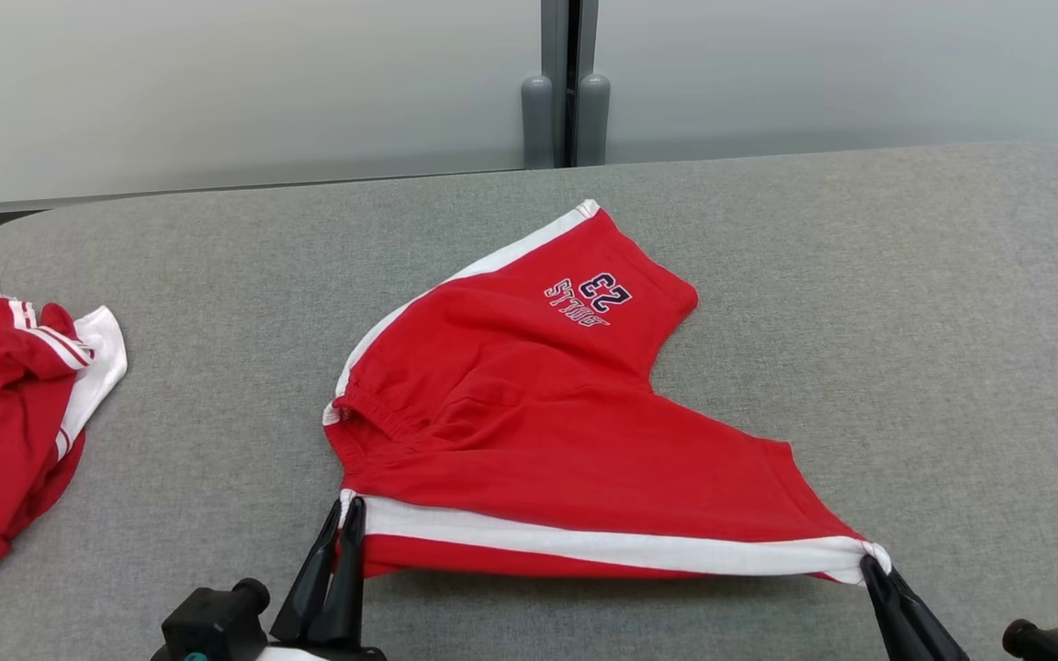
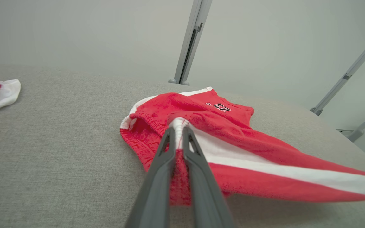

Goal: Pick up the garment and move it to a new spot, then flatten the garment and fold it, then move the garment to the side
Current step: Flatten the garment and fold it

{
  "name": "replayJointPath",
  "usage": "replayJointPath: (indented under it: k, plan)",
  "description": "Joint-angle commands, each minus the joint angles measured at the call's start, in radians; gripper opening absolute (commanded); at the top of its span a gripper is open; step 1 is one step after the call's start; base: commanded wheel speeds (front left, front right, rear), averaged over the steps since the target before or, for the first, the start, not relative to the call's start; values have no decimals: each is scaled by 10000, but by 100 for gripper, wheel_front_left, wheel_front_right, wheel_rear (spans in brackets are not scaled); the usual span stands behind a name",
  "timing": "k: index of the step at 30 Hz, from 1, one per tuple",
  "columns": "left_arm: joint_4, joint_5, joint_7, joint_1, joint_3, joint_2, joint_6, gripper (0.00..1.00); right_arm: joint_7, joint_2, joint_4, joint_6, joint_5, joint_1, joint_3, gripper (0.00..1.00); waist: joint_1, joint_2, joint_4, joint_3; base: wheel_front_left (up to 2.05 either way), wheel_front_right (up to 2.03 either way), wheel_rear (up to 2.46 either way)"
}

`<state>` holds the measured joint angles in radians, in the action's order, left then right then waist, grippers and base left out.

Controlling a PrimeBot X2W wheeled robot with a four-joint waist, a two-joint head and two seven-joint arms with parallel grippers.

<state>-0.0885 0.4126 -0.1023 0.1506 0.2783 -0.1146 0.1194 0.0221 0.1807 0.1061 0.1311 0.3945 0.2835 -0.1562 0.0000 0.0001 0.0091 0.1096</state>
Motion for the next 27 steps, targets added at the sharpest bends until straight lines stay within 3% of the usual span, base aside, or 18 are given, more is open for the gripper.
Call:
replayJointPath:
  k: [1,9,15,21,27]
  plan:
    - [-47,16,39,42,-18,-49,67,0,-75,63,98,-7,-92,-60,120,0,0,-1,53,53,0,0,0]
    - [512,302,247,-933,0,82,-59,0,-148,760,-173,-8,70,-1907,272,0,0,-1,551,910,0,0,0]
    - [1009,547,170,-2012,-86,178,-243,0,-240,1567,-1056,-13,387,-4190,-361,0,0,-1,888,1767,0,0,0]
    - [1699,488,66,-3625,70,349,-328,0,-166,2370,-2691,-13,1039,-7359,-1560,0,0,-1,1370,2817,0,0,0]
    - [2741,882,-229,-5146,272,519,-473,0,-97,2754,-4452,-11,1818,-10015,-2929,0,0,-1,1976,3583,0,0,0]
